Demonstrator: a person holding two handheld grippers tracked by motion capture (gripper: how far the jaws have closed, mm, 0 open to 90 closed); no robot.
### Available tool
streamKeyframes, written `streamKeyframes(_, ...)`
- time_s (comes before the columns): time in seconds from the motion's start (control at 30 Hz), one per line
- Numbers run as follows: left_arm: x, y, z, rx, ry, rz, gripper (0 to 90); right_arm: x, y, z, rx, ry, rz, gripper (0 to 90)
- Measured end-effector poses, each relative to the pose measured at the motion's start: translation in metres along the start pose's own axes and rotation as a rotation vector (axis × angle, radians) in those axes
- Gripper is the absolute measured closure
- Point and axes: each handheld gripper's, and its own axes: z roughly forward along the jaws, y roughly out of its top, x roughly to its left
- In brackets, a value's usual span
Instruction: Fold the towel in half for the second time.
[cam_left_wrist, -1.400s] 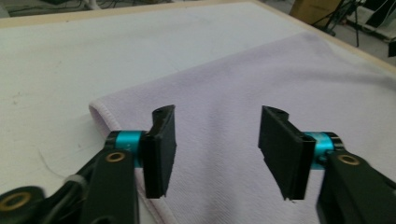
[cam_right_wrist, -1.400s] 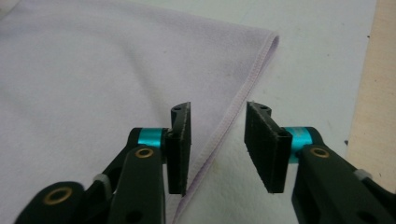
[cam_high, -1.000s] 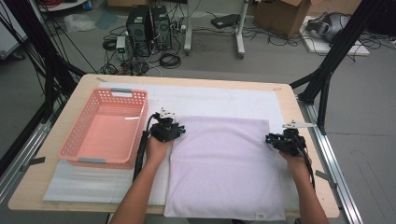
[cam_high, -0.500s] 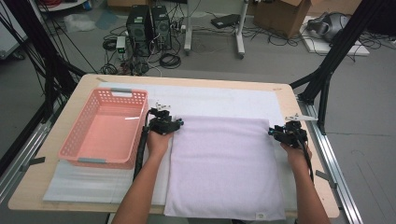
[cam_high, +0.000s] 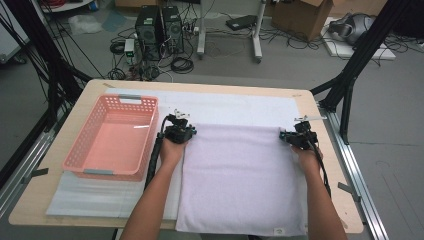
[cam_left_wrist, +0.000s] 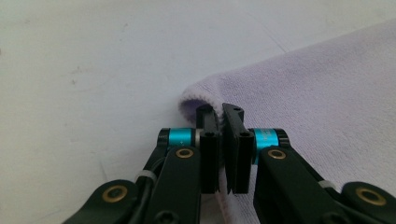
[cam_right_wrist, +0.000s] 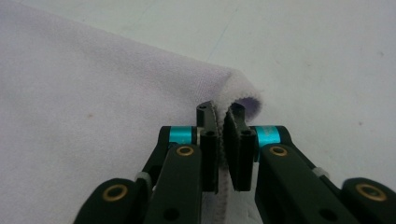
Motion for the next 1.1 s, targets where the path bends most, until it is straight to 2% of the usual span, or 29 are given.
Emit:
streamKeyframes(0.03,0.002,0.0,-0.001,0.005,-0.006,-0.023,86.0,-0.001,0.0,-0.001,-0.001,0.006,0.005,86.5)
streamKeyframes(0.1,0.003,0.002,-0.005,-0.024,0.001,-0.029,86.2,-0.002,0.0,-0.003,-0.014,-0.011,0.001,86.8)
streamKeyframes(0.17,0.003,0.007,-0.01,-0.081,0.007,-0.048,86.3,-0.002,0.003,-0.007,-0.042,-0.03,-0.005,86.9)
streamKeyframes(0.27,0.001,0.02,-0.018,-0.155,0.021,-0.044,86.3,-0.002,0.009,-0.012,-0.086,-0.071,-0.021,86.8)
streamKeyframes(0.33,0.0,0.03,-0.024,-0.22,0.022,-0.052,86.3,-0.001,0.017,-0.018,-0.14,-0.101,-0.032,86.8)
streamKeyframes(0.37,0.001,0.035,-0.025,-0.23,0.02,-0.055,86.3,-0.002,0.021,-0.02,-0.161,-0.107,-0.032,86.7)
streamKeyframes(0.5,0.002,0.043,-0.028,-0.244,-0.01,-0.058,86.2,-0.004,0.03,-0.029,-0.22,-0.101,-0.01,86.6)
streamKeyframes(0.7,0.004,0.041,-0.037,-0.215,-0.043,-0.055,85.7,-0.004,0.029,-0.039,-0.232,-0.047,-0.006,86.4)
streamKeyframes(0.77,0.004,0.039,-0.042,-0.232,-0.051,-0.061,85.7,-0.001,0.029,-0.044,-0.24,-0.03,-0.014,86.4)
streamKeyframes(0.9,0.001,0.029,-0.051,-0.237,-0.073,-0.051,85.7,0.005,0.026,-0.056,-0.256,-0.006,-0.035,86.2)
streamKeyframes(1.0,-0.004,0.021,-0.059,-0.238,-0.073,-0.014,85.6,0.008,0.02,-0.065,-0.263,0.011,-0.041,86.1)
streamKeyframes(1.1,-0.007,0.014,-0.067,-0.258,-0.091,-0.013,85.6,0.012,0.015,-0.074,-0.258,0.025,-0.053,86.0)
